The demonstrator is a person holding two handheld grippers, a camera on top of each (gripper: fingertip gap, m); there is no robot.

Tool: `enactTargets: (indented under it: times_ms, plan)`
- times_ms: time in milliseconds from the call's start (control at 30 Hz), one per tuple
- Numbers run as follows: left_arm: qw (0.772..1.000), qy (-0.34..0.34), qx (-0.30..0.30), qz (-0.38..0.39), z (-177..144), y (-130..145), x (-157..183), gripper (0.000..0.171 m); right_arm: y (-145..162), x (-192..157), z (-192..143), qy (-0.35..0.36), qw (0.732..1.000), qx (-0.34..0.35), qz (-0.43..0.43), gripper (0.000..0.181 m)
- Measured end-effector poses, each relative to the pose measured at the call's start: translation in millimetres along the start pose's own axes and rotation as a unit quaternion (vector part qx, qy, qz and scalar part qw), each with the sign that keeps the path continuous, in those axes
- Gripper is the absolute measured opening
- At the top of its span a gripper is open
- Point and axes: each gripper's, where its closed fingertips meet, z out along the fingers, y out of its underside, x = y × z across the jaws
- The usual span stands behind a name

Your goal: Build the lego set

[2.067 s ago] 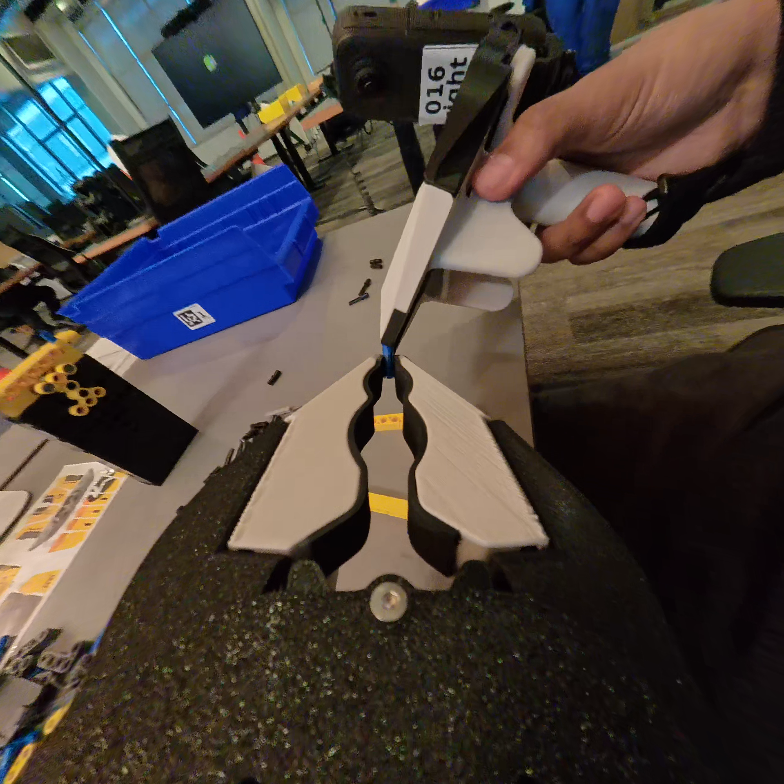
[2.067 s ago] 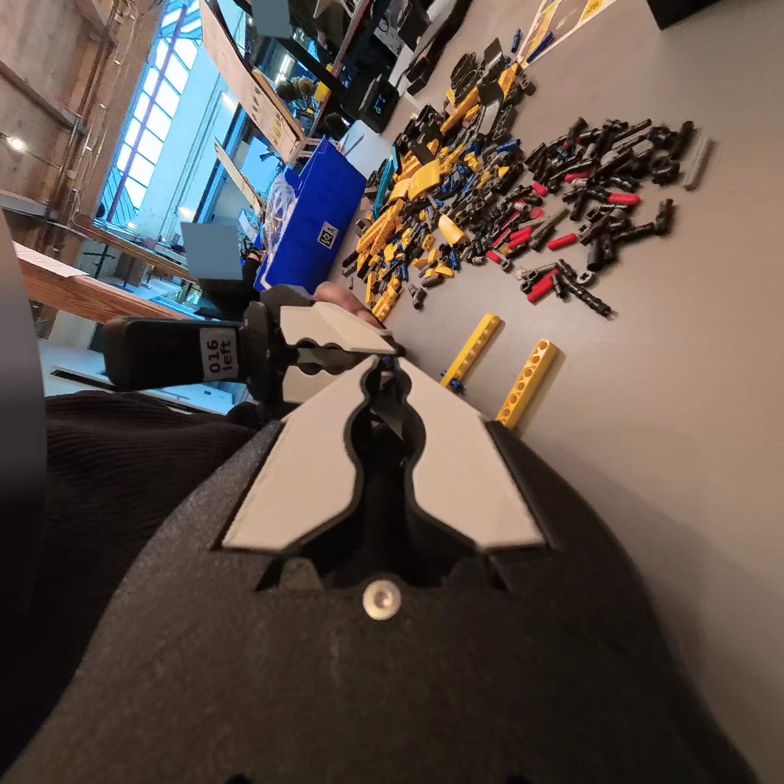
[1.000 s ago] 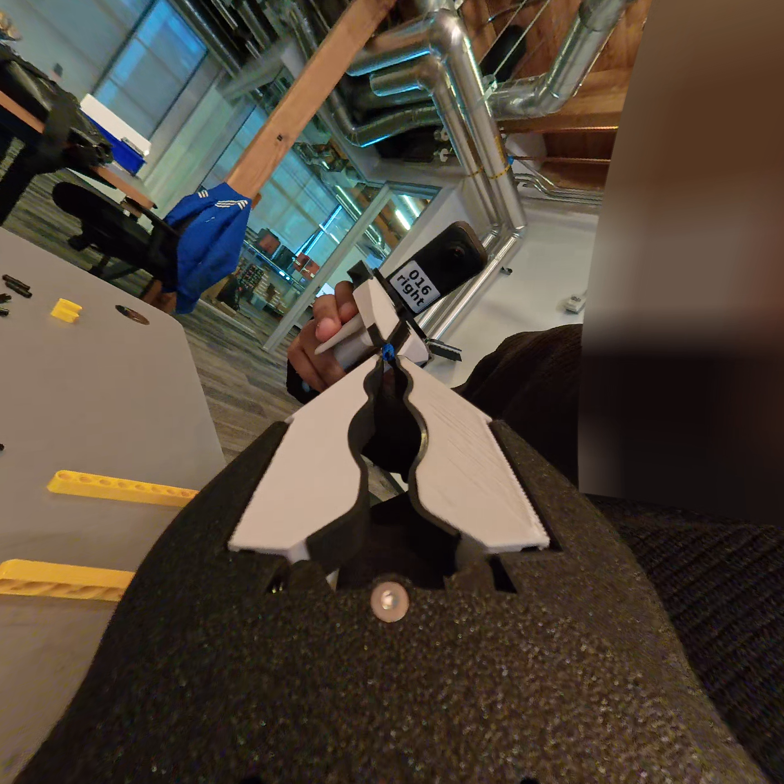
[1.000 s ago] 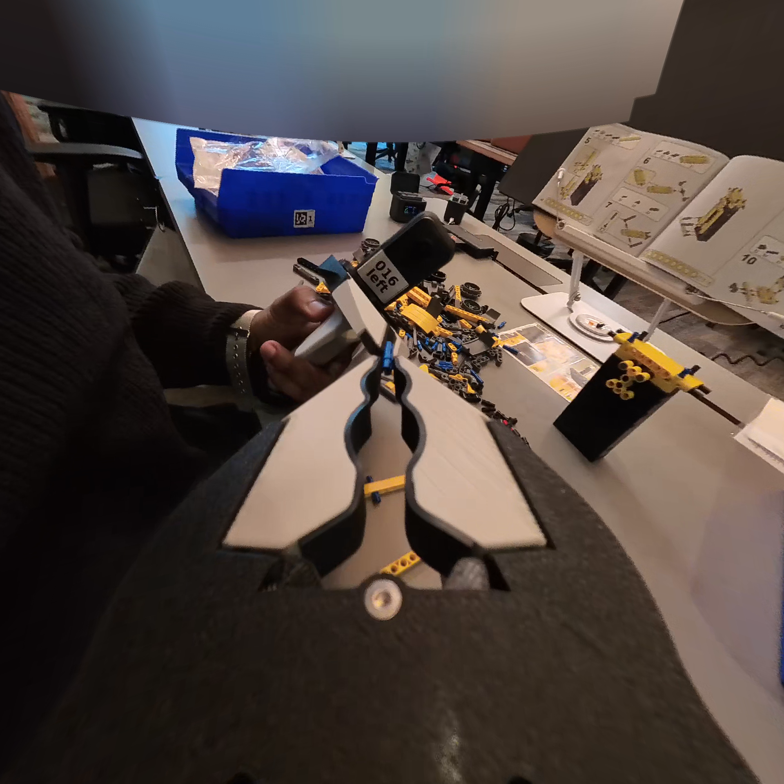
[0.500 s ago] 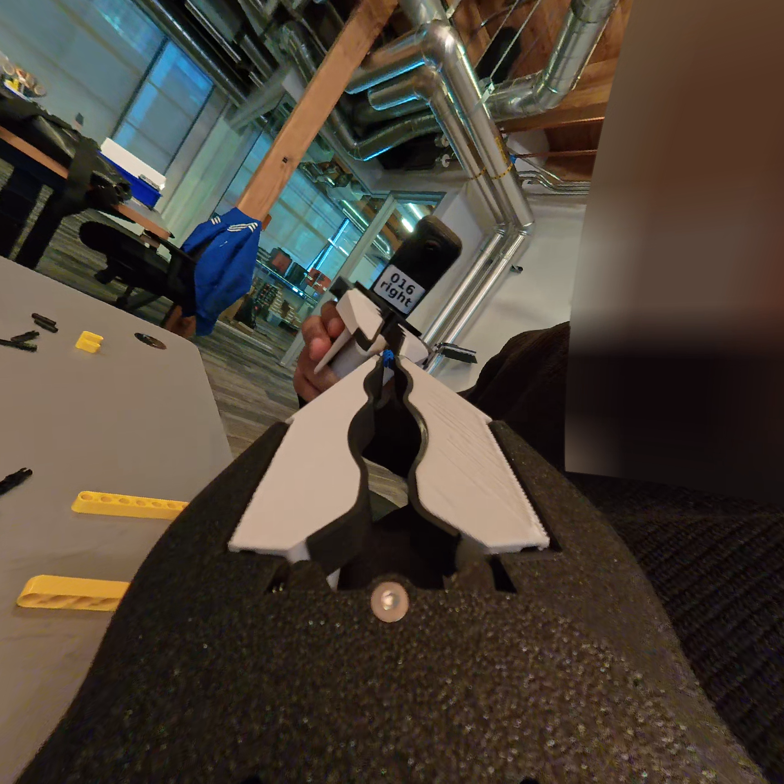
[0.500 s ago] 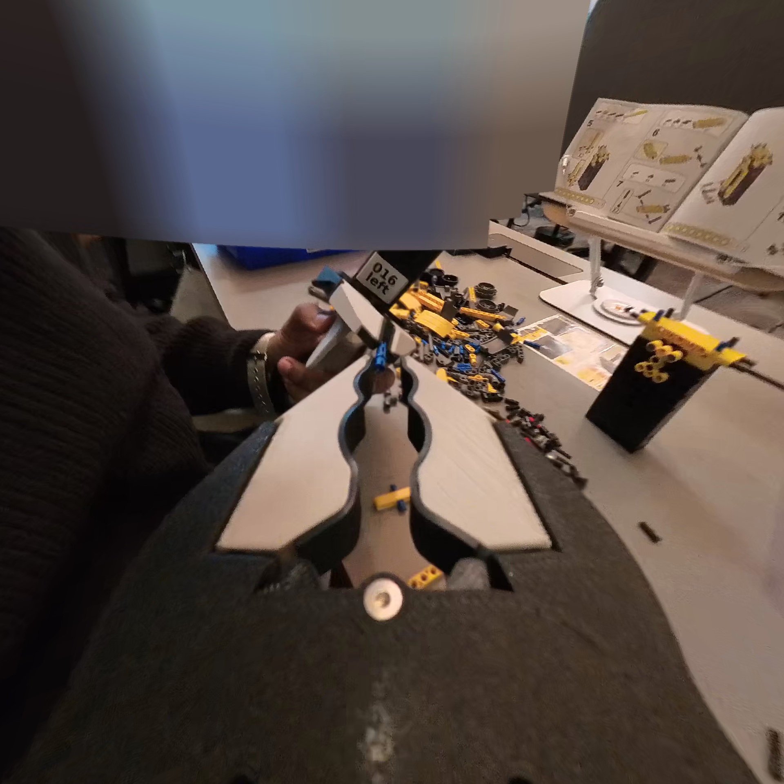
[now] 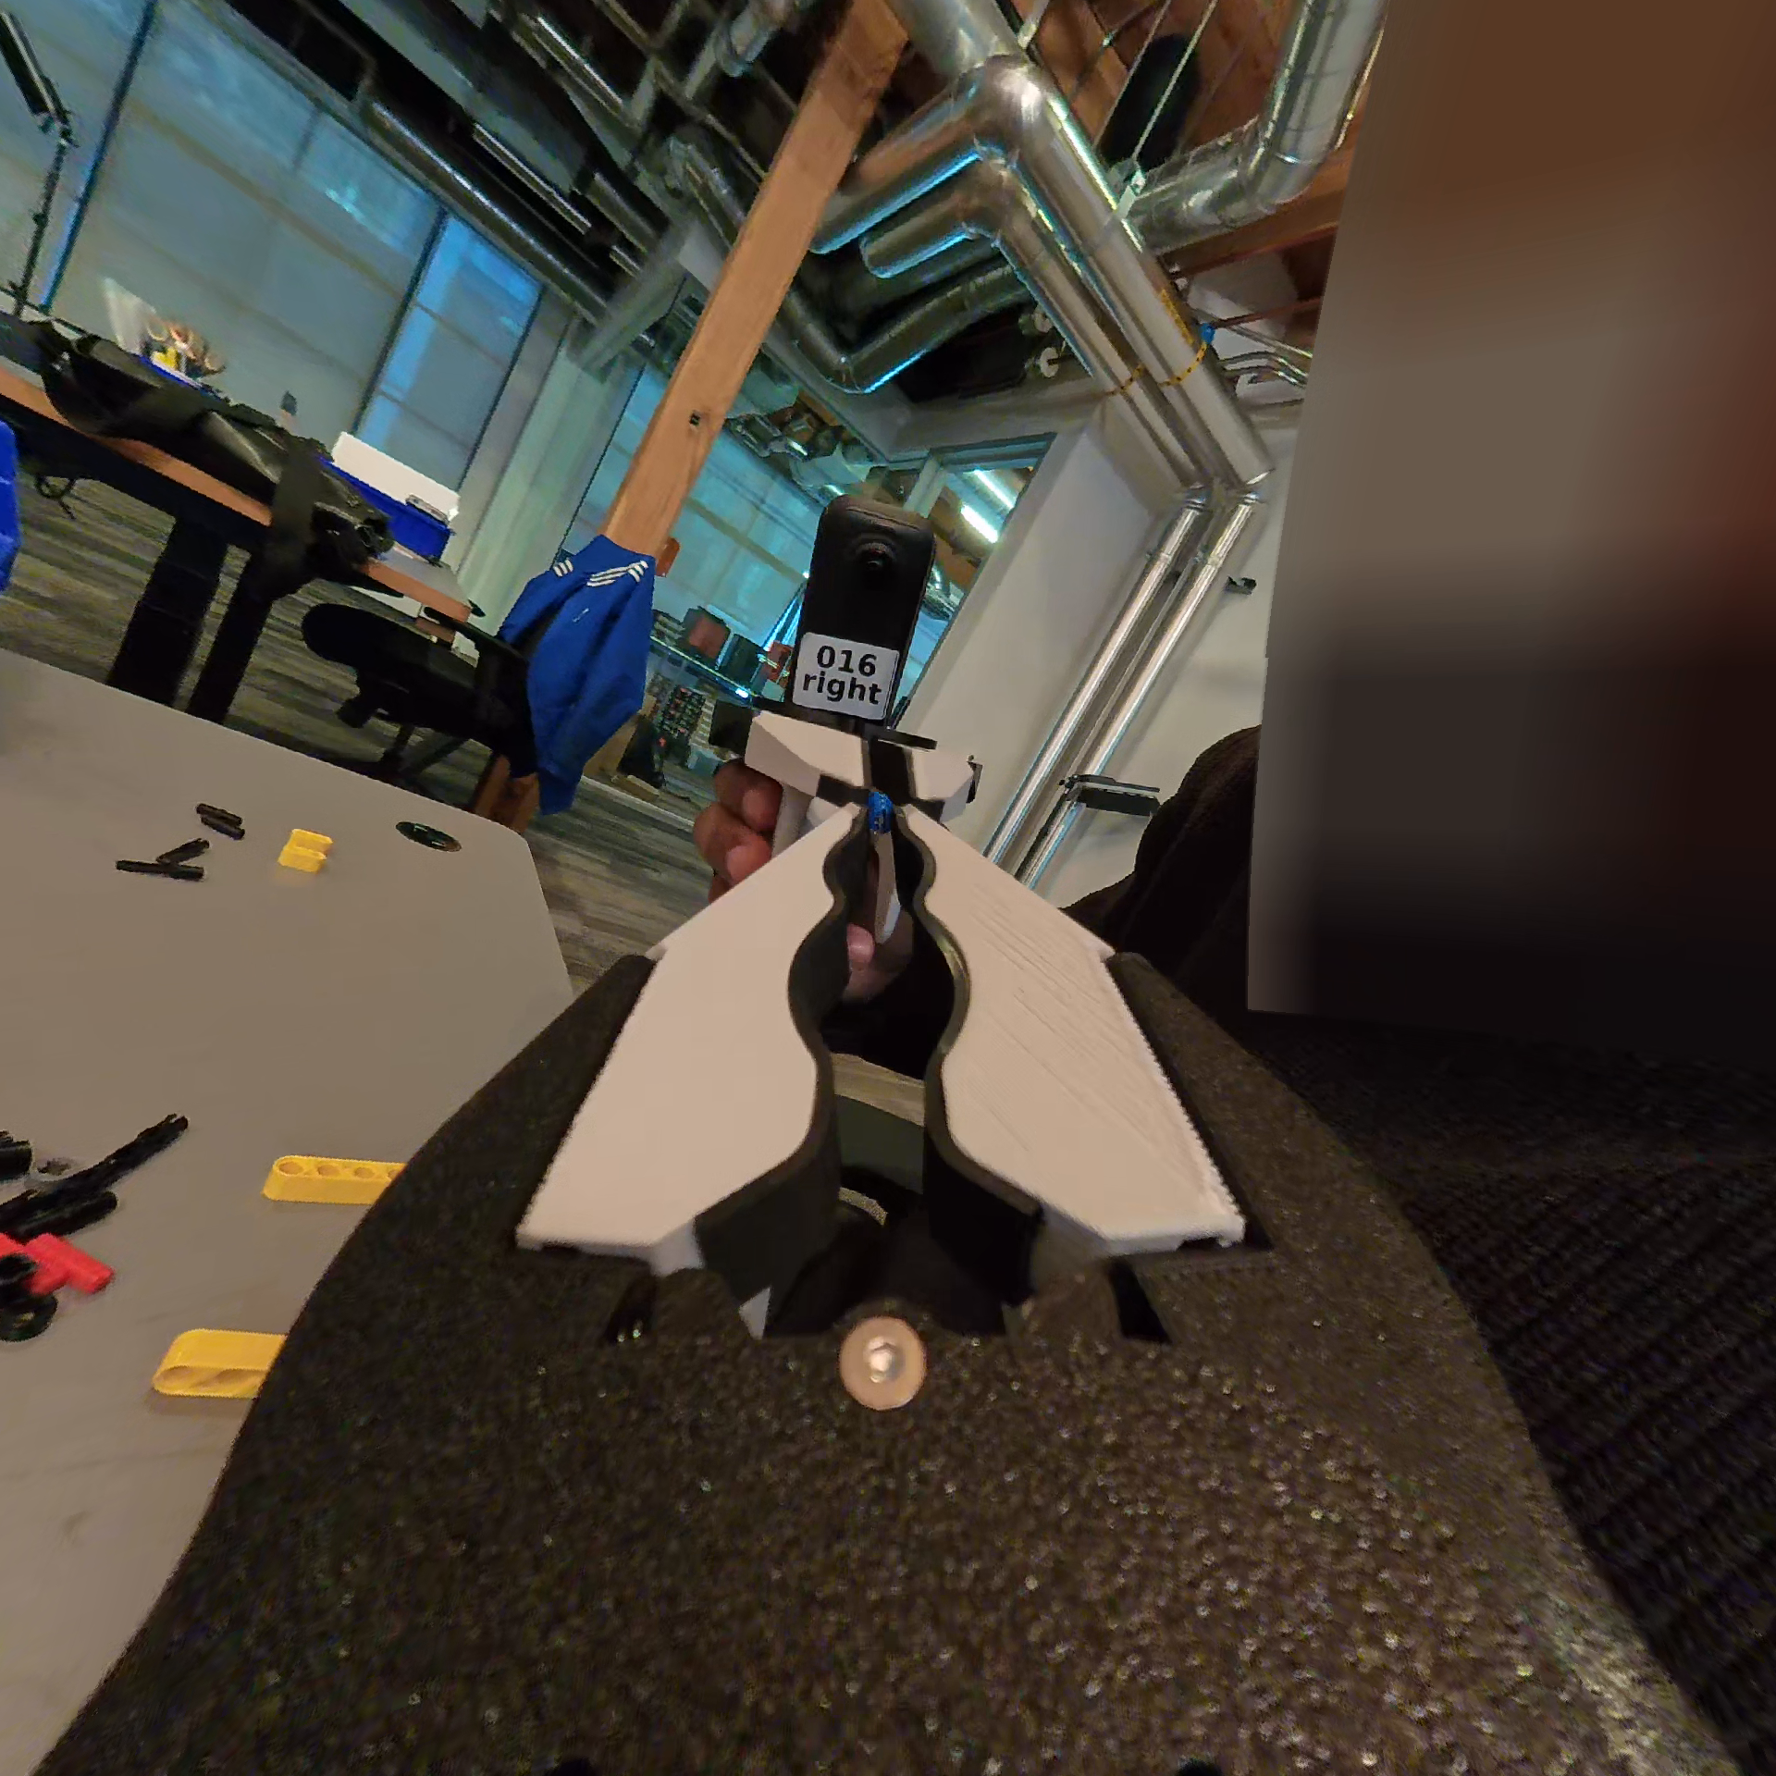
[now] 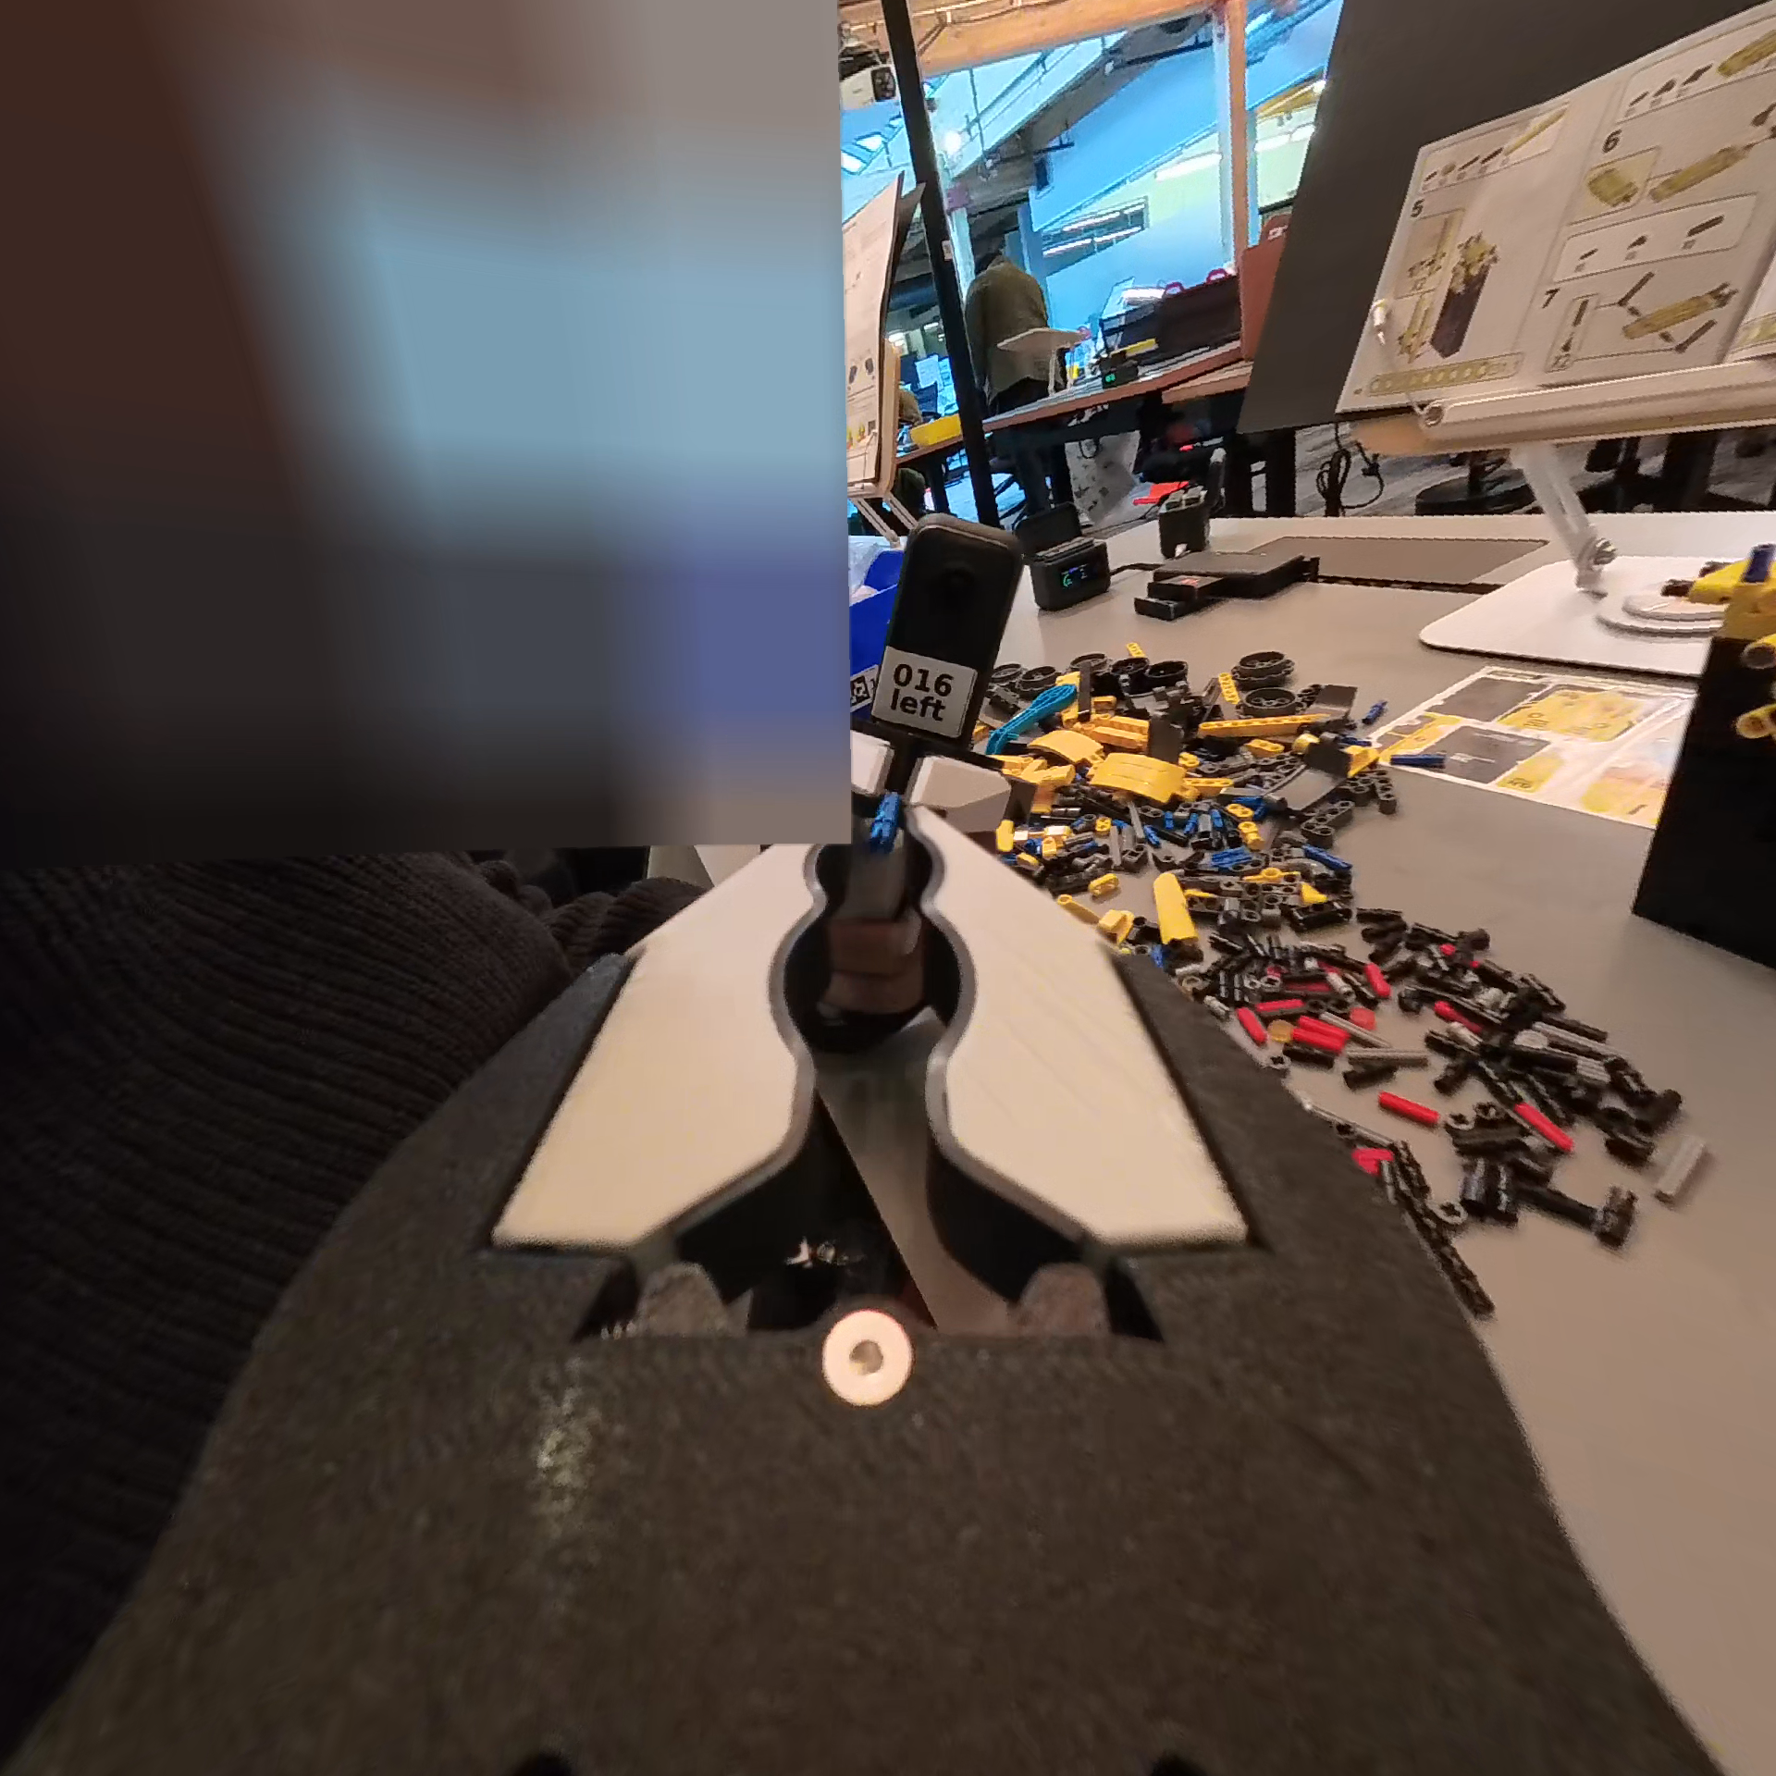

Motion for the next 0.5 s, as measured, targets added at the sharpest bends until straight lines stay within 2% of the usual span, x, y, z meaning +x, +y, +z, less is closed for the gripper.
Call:
enactTargets:
  times_ms: [67,500]
  plan:
    - [1.000,0.001,0.000,0.002,0.3,0.0,0.6,0.004,-0.7,0.5,0.4,0.003,1.000,0.002,-0.004,0.006]
    - [1.000,-0.006,0.005,0.011,0.1,-1.8,0.3,0.004,-0.3,1.6,1.4,0.000,1.000,0.001,0.000,0.007]
